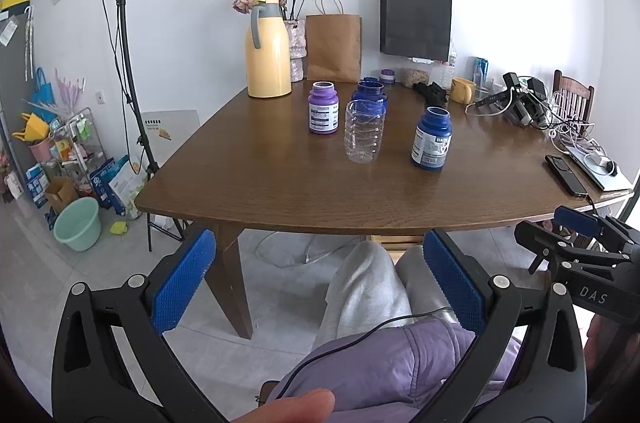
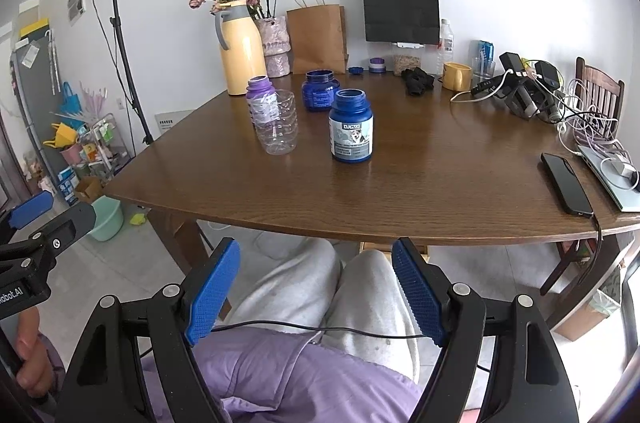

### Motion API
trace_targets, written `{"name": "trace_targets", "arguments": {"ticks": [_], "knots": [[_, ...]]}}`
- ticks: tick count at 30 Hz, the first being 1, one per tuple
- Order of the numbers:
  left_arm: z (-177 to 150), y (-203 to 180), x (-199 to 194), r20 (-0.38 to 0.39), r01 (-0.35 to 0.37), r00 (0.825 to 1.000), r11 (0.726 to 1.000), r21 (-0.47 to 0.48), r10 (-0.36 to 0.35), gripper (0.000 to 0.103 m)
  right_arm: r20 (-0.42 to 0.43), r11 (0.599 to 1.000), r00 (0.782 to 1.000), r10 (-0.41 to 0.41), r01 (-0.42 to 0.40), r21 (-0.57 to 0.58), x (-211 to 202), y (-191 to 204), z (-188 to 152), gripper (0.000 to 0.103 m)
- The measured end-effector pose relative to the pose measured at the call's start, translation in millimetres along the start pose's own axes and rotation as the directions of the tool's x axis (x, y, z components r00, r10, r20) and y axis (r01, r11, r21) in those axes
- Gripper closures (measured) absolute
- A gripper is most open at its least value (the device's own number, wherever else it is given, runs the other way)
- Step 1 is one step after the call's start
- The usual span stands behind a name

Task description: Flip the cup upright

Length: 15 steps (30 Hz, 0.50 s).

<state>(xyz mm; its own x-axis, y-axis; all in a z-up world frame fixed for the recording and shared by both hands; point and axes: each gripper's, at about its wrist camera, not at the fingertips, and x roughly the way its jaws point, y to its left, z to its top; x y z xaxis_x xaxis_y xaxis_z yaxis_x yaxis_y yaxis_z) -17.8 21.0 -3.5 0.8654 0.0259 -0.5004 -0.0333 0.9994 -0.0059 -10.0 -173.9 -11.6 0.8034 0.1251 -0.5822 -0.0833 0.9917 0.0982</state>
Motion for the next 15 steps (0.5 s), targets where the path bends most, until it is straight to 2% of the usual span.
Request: {"name": "trace_targets", "arguments": {"ticks": [15], "knots": [[-1.7, -1.2, 1.4, -0.012, -0.001, 1.000, 1.000, -0.003, 0.001, 0.000, -0.014, 1.000, 1.000, 0.002, -0.002, 0.003, 1.8, 1.8, -2.1, 0.021]]}}
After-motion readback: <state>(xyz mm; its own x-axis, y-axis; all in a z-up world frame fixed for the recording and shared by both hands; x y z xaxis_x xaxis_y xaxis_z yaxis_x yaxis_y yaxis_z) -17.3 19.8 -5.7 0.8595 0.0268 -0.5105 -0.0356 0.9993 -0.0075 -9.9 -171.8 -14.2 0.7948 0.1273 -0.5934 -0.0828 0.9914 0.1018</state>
